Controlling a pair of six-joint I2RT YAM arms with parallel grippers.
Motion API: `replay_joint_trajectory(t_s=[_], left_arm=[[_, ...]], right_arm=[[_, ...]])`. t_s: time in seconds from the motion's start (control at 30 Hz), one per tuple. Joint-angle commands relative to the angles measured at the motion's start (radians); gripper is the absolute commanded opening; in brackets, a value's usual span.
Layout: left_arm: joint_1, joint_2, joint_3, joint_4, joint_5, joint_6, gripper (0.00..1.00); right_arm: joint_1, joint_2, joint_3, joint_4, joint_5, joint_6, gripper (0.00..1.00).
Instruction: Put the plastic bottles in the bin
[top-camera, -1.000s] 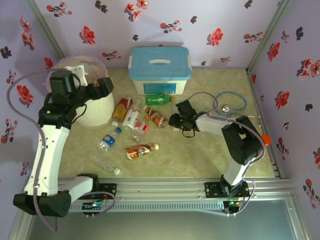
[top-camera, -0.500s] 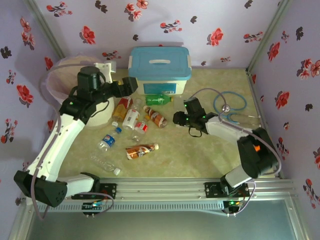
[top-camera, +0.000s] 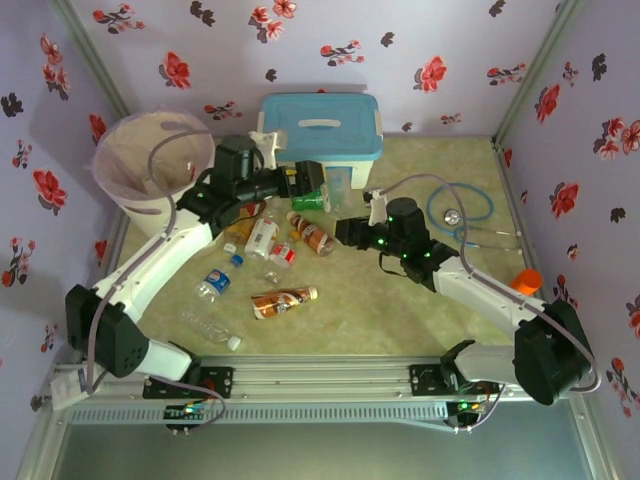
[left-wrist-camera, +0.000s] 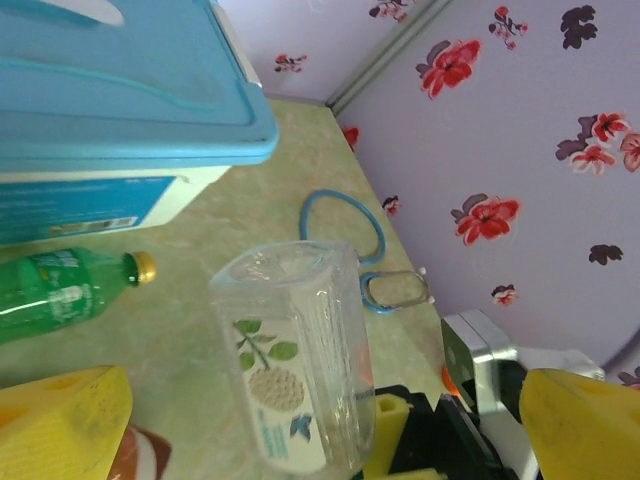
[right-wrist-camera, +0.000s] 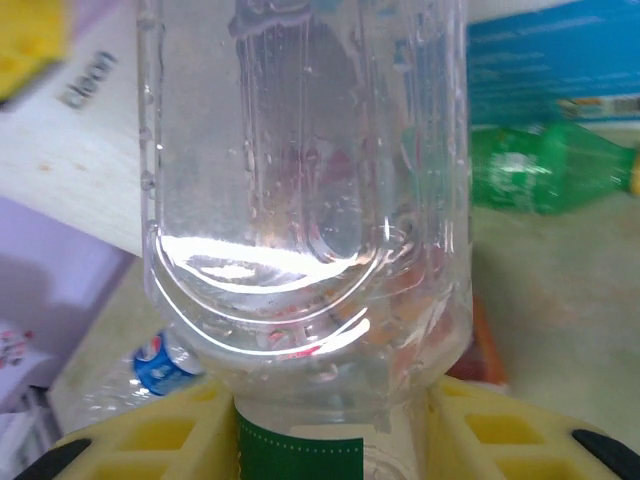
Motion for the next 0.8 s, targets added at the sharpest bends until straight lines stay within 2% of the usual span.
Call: replay_joint_trajectory(t_s=[0.0, 0.27, 0.4, 0.7, 0.77], left_arm=[[-0.035, 0.028, -0.008, 0.095, 0.006, -0.054, 1.00], [-0.050, 0.059, -0.049, 0.180, -0.022, -0.125, 0.99], [-0.059, 0.063, -0.069, 0.207, -0.023, -0.146, 0.95], [-0.059, 0.068, -0.085, 0.239, -0.018, -0.169, 0.76], [-0.059, 0.070, -0.084, 0.239, -0.018, -0.167, 0.70]], right_arm=[[0.012, -0.011, -0.008, 0.153, -0.068, 0.039, 0.43], [0.047, -0.006, 0.011, 0.183, -0.068, 0.025, 0.44], [0.051, 0.002, 0.007, 0.215, -0.072, 0.033, 0.44], [0.055, 0.029, 0.011, 0.247, -0.082, 0.044, 0.44], [0.055, 0.034, 0.013, 0.250, -0.083, 0.045, 0.44]])
